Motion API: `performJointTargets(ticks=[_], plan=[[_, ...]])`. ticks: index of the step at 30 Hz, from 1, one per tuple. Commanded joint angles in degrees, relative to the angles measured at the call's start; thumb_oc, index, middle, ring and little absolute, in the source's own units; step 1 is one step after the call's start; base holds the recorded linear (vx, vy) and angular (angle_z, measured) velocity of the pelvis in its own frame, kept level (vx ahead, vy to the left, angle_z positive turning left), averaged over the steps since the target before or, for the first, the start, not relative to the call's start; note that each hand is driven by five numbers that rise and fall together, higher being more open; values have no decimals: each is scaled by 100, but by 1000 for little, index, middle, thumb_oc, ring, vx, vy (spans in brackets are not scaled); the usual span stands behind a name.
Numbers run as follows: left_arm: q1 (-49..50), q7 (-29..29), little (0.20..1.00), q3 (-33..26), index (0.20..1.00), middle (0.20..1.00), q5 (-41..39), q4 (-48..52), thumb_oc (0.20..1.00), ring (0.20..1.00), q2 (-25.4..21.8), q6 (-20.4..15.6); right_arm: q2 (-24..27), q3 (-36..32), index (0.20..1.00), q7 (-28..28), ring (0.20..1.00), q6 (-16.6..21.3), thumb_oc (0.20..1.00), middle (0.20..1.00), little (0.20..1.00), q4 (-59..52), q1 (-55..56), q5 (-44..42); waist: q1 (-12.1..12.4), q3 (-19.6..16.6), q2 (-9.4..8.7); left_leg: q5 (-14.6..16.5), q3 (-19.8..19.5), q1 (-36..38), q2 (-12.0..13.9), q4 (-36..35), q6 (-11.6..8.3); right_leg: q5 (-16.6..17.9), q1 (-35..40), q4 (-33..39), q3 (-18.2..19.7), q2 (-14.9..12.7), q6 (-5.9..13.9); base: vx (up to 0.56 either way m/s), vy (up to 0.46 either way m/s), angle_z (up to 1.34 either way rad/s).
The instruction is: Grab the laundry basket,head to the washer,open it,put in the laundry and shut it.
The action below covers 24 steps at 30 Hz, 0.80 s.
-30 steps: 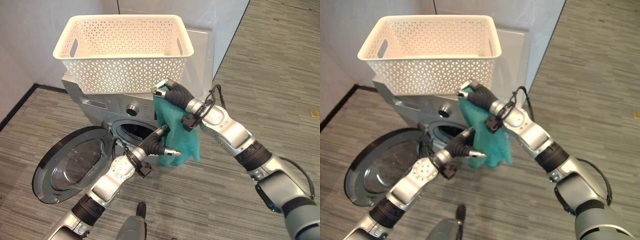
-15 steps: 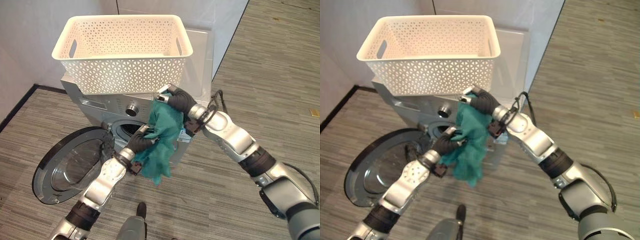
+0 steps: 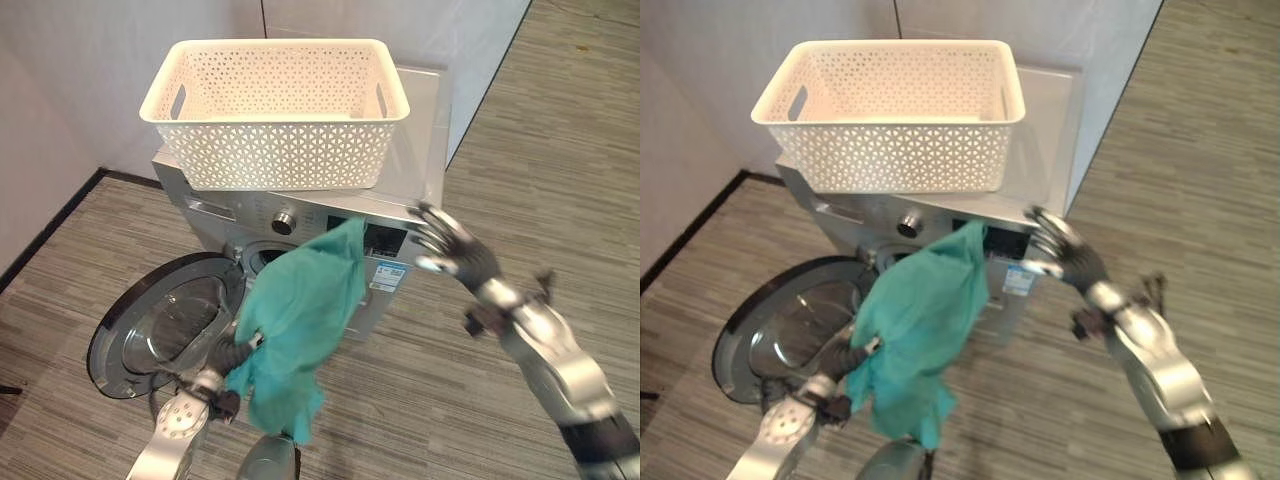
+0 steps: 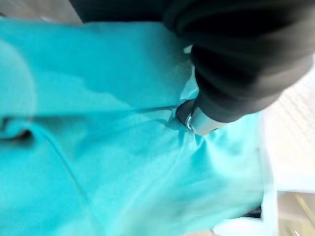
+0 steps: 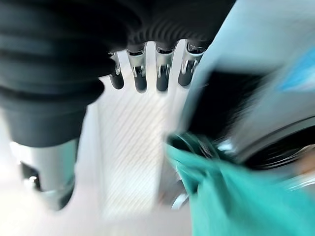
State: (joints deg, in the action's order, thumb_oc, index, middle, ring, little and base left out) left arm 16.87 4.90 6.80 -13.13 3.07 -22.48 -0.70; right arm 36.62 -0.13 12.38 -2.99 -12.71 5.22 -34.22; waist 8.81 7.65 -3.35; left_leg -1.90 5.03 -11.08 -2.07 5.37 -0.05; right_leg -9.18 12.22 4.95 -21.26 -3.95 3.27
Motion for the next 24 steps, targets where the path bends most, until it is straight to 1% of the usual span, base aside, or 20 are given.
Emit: performJointTargets(ticks=[1, 2, 3, 4, 5, 6, 7, 8, 9, 13, 14, 15, 16, 17, 18, 19, 20, 22, 23, 24], plan=[[48, 335, 200, -74, 200, 200, -258, -3, 200, 200, -208, -391, -149, 55, 1000, 479, 1000, 255, 1000, 1000, 1000, 598, -112, 126, -80, -549, -176, 204, 316, 51, 251, -233, 17, -141, -270, -220, 127, -33, -93, 23, 38, 6], [246, 468, 200, -230, 200, 200, -292, -61, 200, 200, -199, -382, -147, -63, 1000, 736, 1000, 135, 1000, 1000, 1000, 865, 336, 350, -120, -540, -191, 257, 342, 40, 253, -199, 32, -129, -276, -218, 138, -55, -64, 10, 30, -6], [263, 473, 200, -228, 200, 200, -293, -53, 200, 200, -203, -381, -150, -68, 1000, 747, 1000, 137, 1000, 1000, 1000, 862, 355, 356, -116, -554, -193, 262, 343, 37, 253, -195, 33, -128, -277, -216, 138, -55, -63, 20, 42, -4], [388, 569, 200, -291, 200, 200, -291, -143, 200, 200, -197, -369, -193, 12, 1000, 965, 1000, 14, 1000, 1000, 1000, 1473, 707, 444, -140, -547, -237, 320, 364, 15, 245, -144, 51, -112, -268, -205, 135, -89, -21, 16, 44, -10], [440, 594, 200, -339, 200, 200, -291, -172, 200, 200, -203, -366, -222, 94, 1000, 1015, 1000, 27, 1000, 1000, 1000, 1869, 858, 682, -144, -540, -262, 373, 378, -5, 233, -98, 71, -109, -274, -223, 133, -117, 7, 17, 45, -6], [450, 595, 200, -343, 200, 200, -291, -170, 200, 200, -208, -367, -230, 107, 1000, 1022, 1000, 50, 1000, 1000, 1000, 1898, 849, 693, -144, -549, -268, 383, 382, -10, 233, -88, 73, -111, -277, -225, 136, -119, 10, 5, 41, -6], [524, 640, 200, -372, 200, 200, -301, -182, 200, 200, -229, -372, -235, 163, 1000, 1063, 1000, 59, 1000, 1000, 1000, 2170, 977, 971, -145, -539, -286, 425, 385, -19, 220, -50, 97, -112, -291, -262, 160, -149, 23, 17, 72, 1], [502, 622, 200, -391, 200, 200, -323, -285, 200, 200, -276, -361, -295, 286, 1000, 927, 1000, 59, 1000, 1000, 1000, 2905, 1009, 1526, -140, -534, -311, 516, 400, -45, 195, 42, 153, -130, -331, -404, 178, -212, 45, 16, 73, 0], [496, 621, 200, -396, 200, 200, -323, -293, 200, 200, -282, -365, -309, 303, 1000, 925, 1000, 83, 1000, 1000, 1000, 2943, 981, 1537, -140, -535, -320, 527, 404, -54, 195, 54, 157, -137, -341, -416, 183, -216, 48, 38, 100, -4], [320, 452, 200, -306, 200, 200, -320, -463, 200, 200, -336, -324, -1091, 446, 1000, 248, 1000, 169, 1000, 1000, 1000, 5208, 482, 1879, -98, -558, -306, 741, 443, 128, 75, 4, 377, -176, -625, -1133, 265, -464, 212, 85, 150, -12], [253, 365, 200, -277, 200, 200, -284, -517, 200, 200, -409, -240, -1479, 223, 1000, -158, 1000, 69, 1000, 1000, 1000, 6339, 284, 1963, -135, -554, -234, 805, 339, 365, 10, -116, 491, -45, -876, -1793, 320, -620, 310, 117, 178, -20], [236, 361, 200, -278, 200, 200, -285, -519, 200, 200, -417, -237, -1493, 225, 1000, -164, 1000, 97, 1000, 1000, 1000, 6388, 245, 1961, -127, -539, -248, 802, 344, 371, -3, -130, 501, -66, -901, -1842, 331, -641, 322, 111, 179, 1], [180, 322, 200, -242, 200, 200, -271, -545, 200, 200, -445, -201, -1651, 100, 1000, -345, 1000, 78, 1000, 1000, 1000, 6998, 109, 1898, -152, -494, -222, 832, 276, 475, -47, -178, 571, 18, -1097, -2240, 433, -702, 353, 110, 163, 8], [58, 268, 200, -176, 200, 200, -238, -573, 200, 200, -494, -107, -1870, -203, 1000, -711, 1000, 5, 1000, 1000, 1000, 7971, -58, 1808, -216, -419, -96, 896, 81, 605, -103, -200, 684, 167, -1498, -2914, 668, -727, 401, 139, 192, 9], [12, 248, 200, -150, 200, 200, -247, -581, 200, 200, -481, -91, -1945, -246, 1000, -780, 1000, -15, 1000, 1000, 1000, 8278, -112, 1786, -232, -375, -39, 923, 31, 659, -110, -223, 722, 86, -1729, -3110, 770, -733, 365, 106, 131, 14], [3, 246, 200, -148, 200, 200, -247, -583, 200, 200, -480, -91, -1943, -247, 1000, -780, 1000, -3, 1000, 1000, 1000, 8301, -131, 1783, -225, -374, -42, 927, 36, 654, -113, -225, 723, 71, -1752, -3140, 780, -740, 363, 92, 64, 44], [-105, 256, 200, -90, 200, 200, -336, -574, 200, 200, -448, -51, -2006, -374, 1000, -916, 1000, -77, 1000, 1000, 1000, 8704, -189, 1723, -273, -293, 95, 960, -112, 762, -93, -296, 722, -92, -2062, -2881, 925, -755, 251, 66, 26, 57], [-143, 287, 200, -51, 200, 200, -390, -579, 200, 200, -444, -34, -2021, -389, 1000, -964, 1000, -87, 1000, 1000, 1000, 8826, -217, 1751, -301, -223, 168, 972, -159, 799, -72, -319, 707, -47, -2214, -2672, 981, -801, 243, 19, 12, 34], [-246, 299, 200, 43, 200, 200, -472, -613, 200, 200, -419, -45, -2049, -325, 1000, -1004, 1000, -93, 1000, 1000, 1000, 8904, -277, 1803, -367, -37, 201, 929, -162, 747, -91, -275, 701, 415, -2489, -1993, 1229, -853, 288, -49, -7, 16], [-254, 298, 200, 46, 200, 200, -472, -620, 200, 200, -418, -49, -2048, -327, 1000, -1004, 1000, -92, 1000, 1000, 1000, 8907, -283, 1803, -360, -32, 209, 935, -156, 748, -83, -269, 702, 435, -2473, -1961, 1230, -842, 289, -60, -35, 26]])
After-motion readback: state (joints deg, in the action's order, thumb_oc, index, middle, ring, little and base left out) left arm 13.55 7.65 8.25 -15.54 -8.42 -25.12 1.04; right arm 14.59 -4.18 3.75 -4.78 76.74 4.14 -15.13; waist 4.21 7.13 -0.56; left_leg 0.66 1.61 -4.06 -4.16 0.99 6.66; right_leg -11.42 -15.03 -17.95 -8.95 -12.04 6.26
